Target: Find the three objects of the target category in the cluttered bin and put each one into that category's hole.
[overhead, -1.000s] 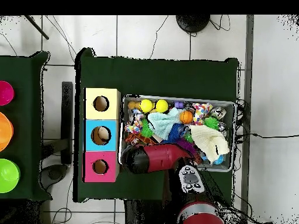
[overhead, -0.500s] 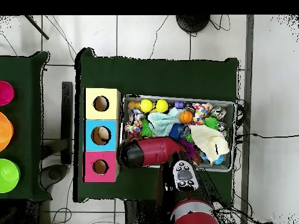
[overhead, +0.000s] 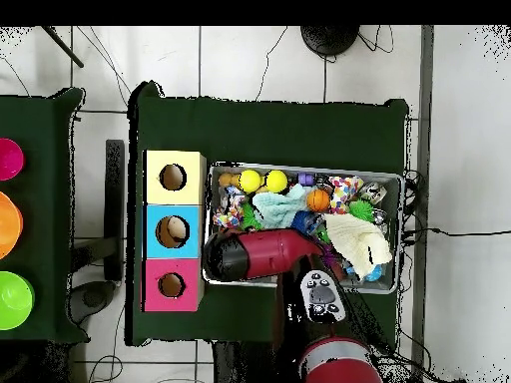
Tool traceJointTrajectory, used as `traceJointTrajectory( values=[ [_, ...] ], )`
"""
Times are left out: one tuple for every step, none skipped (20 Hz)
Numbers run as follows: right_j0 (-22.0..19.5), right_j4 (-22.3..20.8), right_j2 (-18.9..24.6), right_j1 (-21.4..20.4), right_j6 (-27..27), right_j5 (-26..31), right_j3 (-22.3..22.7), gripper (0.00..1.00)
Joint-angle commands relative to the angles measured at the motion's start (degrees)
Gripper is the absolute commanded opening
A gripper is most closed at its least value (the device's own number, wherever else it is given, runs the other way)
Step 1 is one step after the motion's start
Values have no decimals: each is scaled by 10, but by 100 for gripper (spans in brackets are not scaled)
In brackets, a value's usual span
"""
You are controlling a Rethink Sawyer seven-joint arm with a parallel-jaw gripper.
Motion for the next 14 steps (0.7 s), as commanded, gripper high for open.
traceJointTrajectory(
  values=[
    [-36,-12,54,30,0,19,-36,100],
    [-40,-15,55,30,-2,19,-34,100],
    [-42,-18,56,36,-3,16,-37,100],
    [-43,-21,55,39,-1,11,-36,100],
    [-43,-24,53,42,2,6,-35,100],
    [-44,-26,52,45,4,0,-33,100],
    [-41,-28,50,47,6,-3,-33,100],
    [-41,-30,50,49,8,-8,-30,100],
    [-41,-32,49,51,9,-11,-29,100],
    [-43,-34,51,53,8,-15,-25,100],
    [-46,-36,52,55,7,-17,-22,100],
    [-48,-37,53,56,5,-19,-18,100],
    [-47,-40,53,58,6,-22,-14,100],
    [-48,-41,54,59,5,-23,-11,100]
  ],
)
